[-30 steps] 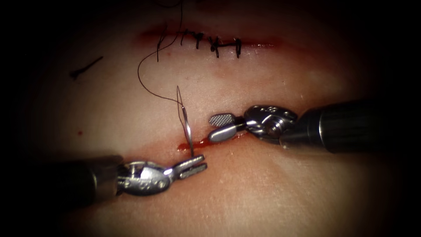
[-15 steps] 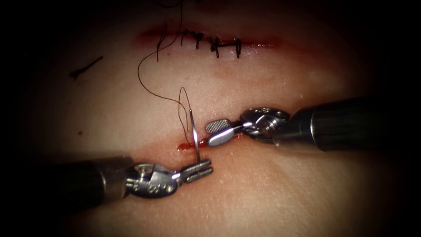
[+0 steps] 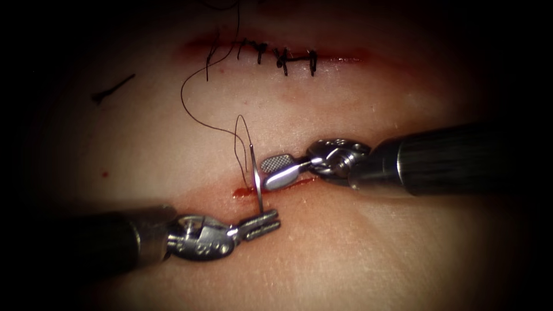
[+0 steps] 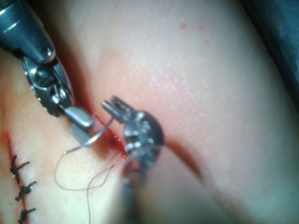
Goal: Wound Closure
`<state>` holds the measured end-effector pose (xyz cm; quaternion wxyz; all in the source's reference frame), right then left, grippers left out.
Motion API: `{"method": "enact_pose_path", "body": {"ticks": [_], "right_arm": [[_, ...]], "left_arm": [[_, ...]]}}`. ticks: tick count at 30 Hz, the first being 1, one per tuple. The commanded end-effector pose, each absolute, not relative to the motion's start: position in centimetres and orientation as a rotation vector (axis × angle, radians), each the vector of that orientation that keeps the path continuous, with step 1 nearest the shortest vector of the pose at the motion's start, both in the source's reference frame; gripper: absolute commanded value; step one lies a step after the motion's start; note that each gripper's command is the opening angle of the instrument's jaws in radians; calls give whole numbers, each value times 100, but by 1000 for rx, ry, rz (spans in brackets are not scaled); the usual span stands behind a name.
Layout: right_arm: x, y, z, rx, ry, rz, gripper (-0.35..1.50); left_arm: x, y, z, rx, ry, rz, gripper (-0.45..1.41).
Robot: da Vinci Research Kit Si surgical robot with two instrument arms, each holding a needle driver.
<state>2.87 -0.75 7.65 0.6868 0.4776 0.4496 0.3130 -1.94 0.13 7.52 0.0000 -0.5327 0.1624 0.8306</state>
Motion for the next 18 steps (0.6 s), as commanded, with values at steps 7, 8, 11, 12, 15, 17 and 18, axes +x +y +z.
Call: {"method": "enact_pose_path", "body": {"ticks": [7, 8, 11, 12, 15, 17, 18], "right_arm": [[305, -80, 771, 1079, 1010, 702, 91], [306, -80, 771, 1078, 1010, 702, 91], [307, -80, 771, 1078, 1010, 701, 89], [308, -80, 771, 1082, 1008, 706, 89], [309, -80, 772, 1087, 1006, 707, 86], [311, -80, 772, 1093, 1004, 706, 77], [312, -81, 773, 1095, 1005, 703, 74]], "left_arm": [[-200, 8, 758, -1676, 512, 2613, -45], [-200, 8, 758, -1675, 509, 2616, -45], [-201, 8, 757, -1675, 515, 2620, -45], [-201, 8, 757, -1675, 515, 2620, -45], [-202, 8, 757, -1674, 516, 2620, -45], [-203, 8, 757, -1674, 516, 2620, -45], [-203, 8, 757, -1674, 516, 2620, -45]]}}
